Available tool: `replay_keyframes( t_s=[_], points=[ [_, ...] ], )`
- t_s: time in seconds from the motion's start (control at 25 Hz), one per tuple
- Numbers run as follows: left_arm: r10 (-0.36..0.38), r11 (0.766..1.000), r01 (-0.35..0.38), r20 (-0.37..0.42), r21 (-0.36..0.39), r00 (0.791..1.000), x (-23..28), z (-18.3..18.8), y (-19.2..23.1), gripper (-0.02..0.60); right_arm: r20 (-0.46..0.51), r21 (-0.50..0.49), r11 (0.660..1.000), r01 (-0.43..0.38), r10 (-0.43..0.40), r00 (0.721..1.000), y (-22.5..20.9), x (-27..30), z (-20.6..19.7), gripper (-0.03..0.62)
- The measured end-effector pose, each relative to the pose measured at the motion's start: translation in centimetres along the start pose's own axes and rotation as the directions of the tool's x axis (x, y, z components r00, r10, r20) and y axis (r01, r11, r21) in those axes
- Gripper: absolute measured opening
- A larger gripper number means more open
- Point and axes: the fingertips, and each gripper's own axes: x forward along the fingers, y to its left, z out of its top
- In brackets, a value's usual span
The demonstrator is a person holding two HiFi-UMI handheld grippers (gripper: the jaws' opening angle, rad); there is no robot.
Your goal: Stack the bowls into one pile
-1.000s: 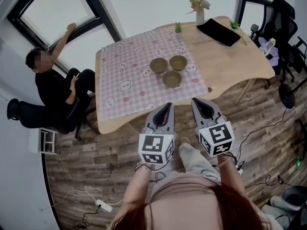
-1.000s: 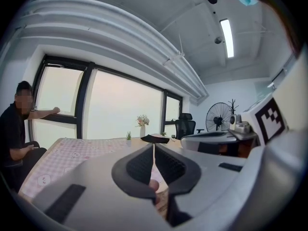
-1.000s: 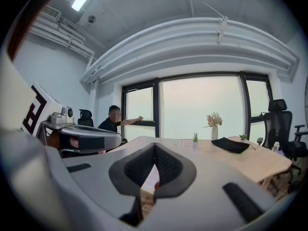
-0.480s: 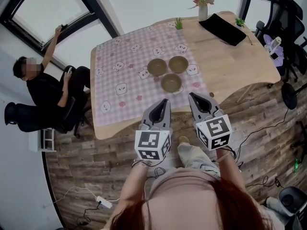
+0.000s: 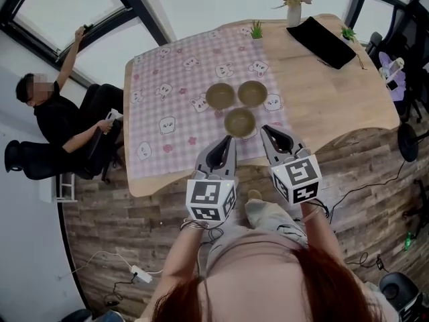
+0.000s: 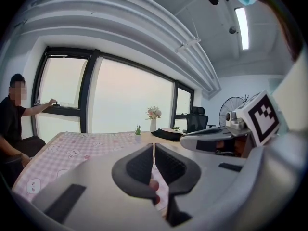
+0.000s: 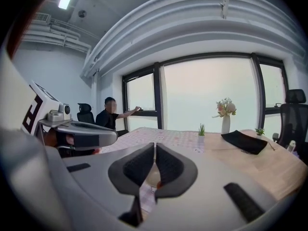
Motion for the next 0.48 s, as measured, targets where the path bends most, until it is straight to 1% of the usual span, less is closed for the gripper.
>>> replay_keyframes(
  t_s=[0.16, 0.32, 0.48],
  points=[
    [0.018, 1.000, -0.018, 0.005, -0.001, 1.000, 1.4, -0.1, 0.9, 0.015, -0.016, -0.010, 1.000, -0.022, 0.021, 1.000, -0.8, 1.8, -0.2, 0.023],
    [0.039, 0.999, -0.039, -0.013, -0.011, 0.999, 1.5, -1.1, 1.3, 0.015, -0.046, -0.003, 0.999, -0.044, 0.044, 0.998, -1.0, 2.8, -1.2, 0.032],
    [0.044, 0.999, -0.044, -0.015, -0.009, 0.999, 2.1, -1.5, 1.9, 0.015, -0.069, -0.011, 0.999, -0.050, 0.049, 0.996, -1.2, 4.1, -2.0, 0.039]
  ],
)
